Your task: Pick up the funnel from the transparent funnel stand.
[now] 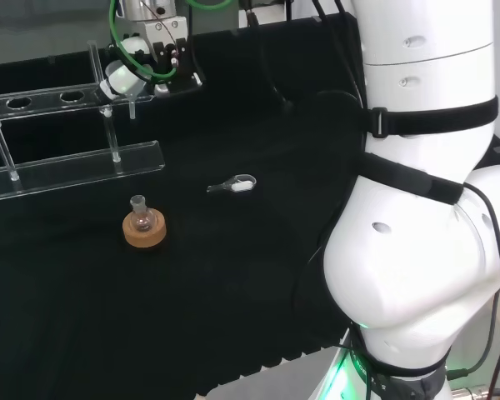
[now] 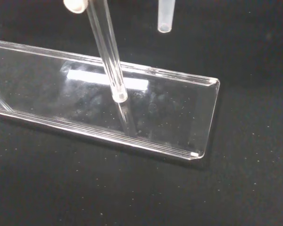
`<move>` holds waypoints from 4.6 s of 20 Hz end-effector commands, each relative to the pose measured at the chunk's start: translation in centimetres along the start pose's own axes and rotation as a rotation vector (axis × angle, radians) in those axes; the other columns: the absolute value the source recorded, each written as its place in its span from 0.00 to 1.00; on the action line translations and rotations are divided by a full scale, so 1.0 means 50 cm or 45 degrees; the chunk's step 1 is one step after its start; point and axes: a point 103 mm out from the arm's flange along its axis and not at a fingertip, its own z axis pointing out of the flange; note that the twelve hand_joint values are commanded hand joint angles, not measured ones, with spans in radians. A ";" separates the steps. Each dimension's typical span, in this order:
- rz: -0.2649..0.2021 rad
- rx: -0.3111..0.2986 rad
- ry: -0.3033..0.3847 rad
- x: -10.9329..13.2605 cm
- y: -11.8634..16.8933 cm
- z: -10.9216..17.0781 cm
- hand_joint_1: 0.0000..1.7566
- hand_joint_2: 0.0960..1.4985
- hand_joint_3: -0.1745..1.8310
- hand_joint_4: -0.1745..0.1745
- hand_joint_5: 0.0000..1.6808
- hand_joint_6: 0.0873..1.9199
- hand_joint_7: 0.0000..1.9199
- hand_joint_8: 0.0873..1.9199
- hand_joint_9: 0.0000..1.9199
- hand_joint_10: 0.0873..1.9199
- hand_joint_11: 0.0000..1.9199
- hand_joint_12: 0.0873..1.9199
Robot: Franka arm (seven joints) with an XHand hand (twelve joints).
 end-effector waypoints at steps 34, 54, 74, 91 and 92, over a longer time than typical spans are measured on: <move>0.063 -0.108 -0.096 0.006 -0.001 -0.016 0.35 0.43 0.09 0.40 0.18 0.00 0.20 0.27 0.11 0.38 0.00 0.65; 0.063 -0.224 -0.159 -0.006 -0.009 -0.052 0.43 0.45 0.10 0.41 0.40 0.01 0.40 0.25 0.21 0.32 0.00 0.69; -0.056 -0.316 -0.315 -0.017 -0.057 -0.177 0.47 0.43 0.16 0.42 0.37 0.23 0.48 0.23 0.42 0.22 0.03 0.80; -0.057 -0.378 -0.327 -0.045 -0.153 -0.237 0.48 0.33 0.30 0.42 0.36 0.28 0.49 0.24 0.44 0.20 0.06 0.79; -0.055 -0.390 -0.330 -0.046 -0.163 -0.239 0.48 0.33 0.30 0.42 0.36 0.28 0.49 0.24 0.44 0.20 0.06 0.79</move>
